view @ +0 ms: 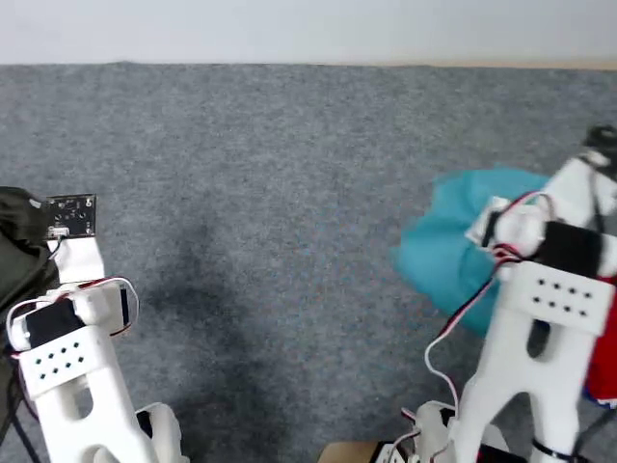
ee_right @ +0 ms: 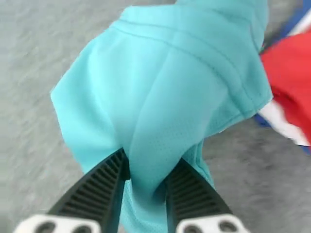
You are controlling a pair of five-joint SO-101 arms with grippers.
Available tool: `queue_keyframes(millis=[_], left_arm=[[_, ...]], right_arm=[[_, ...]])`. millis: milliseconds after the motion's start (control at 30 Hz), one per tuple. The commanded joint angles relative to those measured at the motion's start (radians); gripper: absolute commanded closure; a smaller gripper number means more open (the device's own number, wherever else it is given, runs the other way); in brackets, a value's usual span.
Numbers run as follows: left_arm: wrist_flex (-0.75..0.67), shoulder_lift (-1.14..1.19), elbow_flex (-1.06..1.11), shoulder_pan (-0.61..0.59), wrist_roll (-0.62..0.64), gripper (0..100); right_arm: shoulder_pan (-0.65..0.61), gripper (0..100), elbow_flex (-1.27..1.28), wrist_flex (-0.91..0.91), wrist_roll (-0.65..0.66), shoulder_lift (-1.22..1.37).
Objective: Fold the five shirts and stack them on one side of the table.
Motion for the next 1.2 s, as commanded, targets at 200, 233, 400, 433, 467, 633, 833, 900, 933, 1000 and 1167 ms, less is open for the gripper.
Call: queue_keyframes(millis=[200, 233, 400, 433, 467, 633, 833, 900, 933, 1000, 1167], left_arm=[[-0.021, -0.018, -0.030, 0.009, 0.000, 100], [-0.021, -0.018, -0.031, 0.009, 0.000, 100], [-0.021, -0.018, -0.033, 0.009, 0.000, 100], [-0.021, -0.018, -0.031, 0.009, 0.000, 100], [-0.021, -0.018, -0.030, 0.009, 0.000, 100], [-0.021, -0.015, -0.028, 0.009, 0.000, 100], [-0.021, -0.018, -0.030, 0.009, 0.000, 100], [-0.021, -0.018, -0.031, 0.009, 0.000, 100], [-0.020, -0.018, -0.031, 0.009, 0.000, 100], [-0.017, -0.018, -0.031, 0.009, 0.000, 100], [-0.014, -0.018, -0.030, 0.009, 0.000, 100]], right_arm=[[0.246, 99.1, -0.057, -0.174, 0.089, -0.045], [0.262, 99.1, -0.057, -0.186, 0.097, -0.042], [0.335, 99.1, -0.052, -0.216, 0.109, -0.035], [0.351, 99.1, -0.051, -0.217, 0.123, -0.035], [0.366, 99.1, -0.051, -0.219, 0.137, -0.035], [0.432, 99.1, -0.051, -0.220, 0.166, -0.035], [0.503, 99.1, -0.048, -0.220, 0.193, -0.024], [0.529, 99.1, -0.051, -0.220, 0.199, 0.008], [0.544, 99.1, -0.052, -0.222, 0.206, 0.031], [0.573, 99.1, -0.057, -0.223, 0.212, 0.079], [0.647, 99.1, -0.054, -0.297, 0.213, 0.176]])
